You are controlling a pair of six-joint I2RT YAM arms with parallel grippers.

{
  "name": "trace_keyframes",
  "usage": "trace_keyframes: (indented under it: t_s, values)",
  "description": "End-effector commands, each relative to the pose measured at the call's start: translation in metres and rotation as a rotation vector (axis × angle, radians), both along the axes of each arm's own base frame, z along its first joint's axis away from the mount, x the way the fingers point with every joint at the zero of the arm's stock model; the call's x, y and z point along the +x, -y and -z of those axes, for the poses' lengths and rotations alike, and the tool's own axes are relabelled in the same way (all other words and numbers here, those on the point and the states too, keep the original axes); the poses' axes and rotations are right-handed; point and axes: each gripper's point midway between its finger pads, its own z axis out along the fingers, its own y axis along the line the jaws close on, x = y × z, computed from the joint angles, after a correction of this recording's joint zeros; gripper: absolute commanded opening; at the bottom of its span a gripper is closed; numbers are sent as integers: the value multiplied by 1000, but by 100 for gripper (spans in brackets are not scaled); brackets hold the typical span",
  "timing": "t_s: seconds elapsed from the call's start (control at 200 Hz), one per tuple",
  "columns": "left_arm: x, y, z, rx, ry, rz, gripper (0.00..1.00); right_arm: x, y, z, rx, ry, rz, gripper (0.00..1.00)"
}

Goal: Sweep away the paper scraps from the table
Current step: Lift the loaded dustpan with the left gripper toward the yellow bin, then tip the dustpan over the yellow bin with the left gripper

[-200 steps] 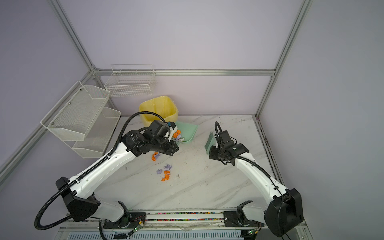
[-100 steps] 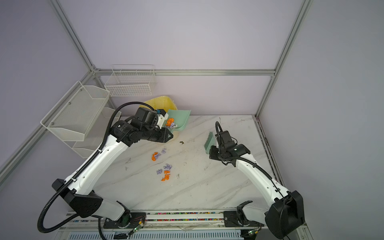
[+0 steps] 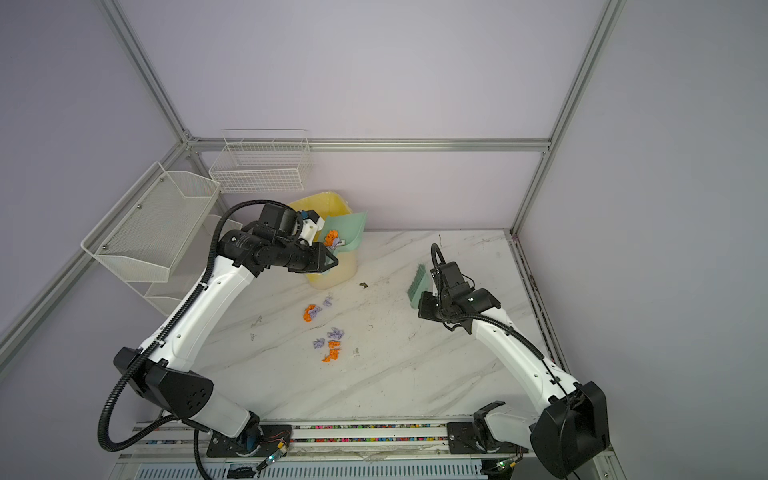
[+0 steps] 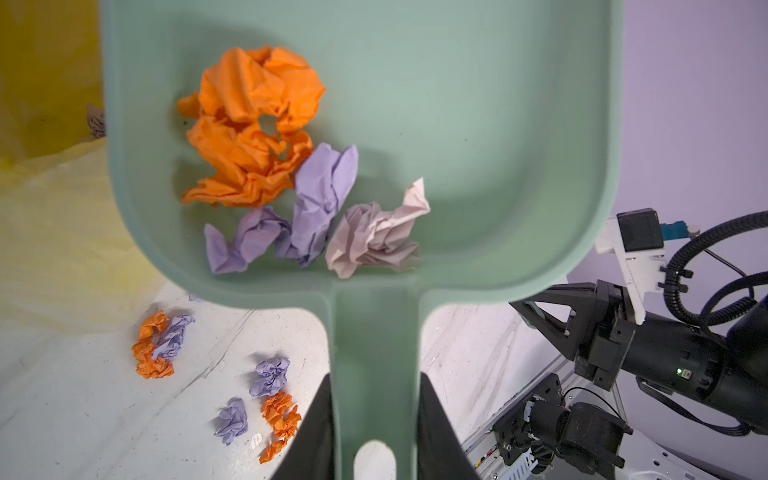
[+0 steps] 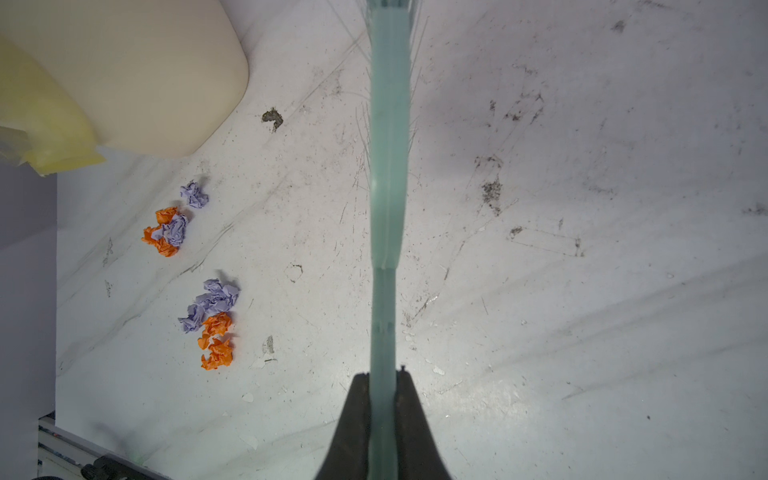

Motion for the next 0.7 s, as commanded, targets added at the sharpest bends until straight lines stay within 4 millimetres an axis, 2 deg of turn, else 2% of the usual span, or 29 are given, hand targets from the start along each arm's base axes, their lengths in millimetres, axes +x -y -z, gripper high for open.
trace_keyframes:
  t_s: [0.0,0.125,0.695]
  values:
    - [8,8,-52,-122,109,38,10,3,-1,-19,45,61,12,0]
    - [15,5,-55,-154,104,30,10,3,-2,-23,55,70,11,0]
    - [35,-17,-64,-330,65,8,10,3,-4,-16,58,50,6,0]
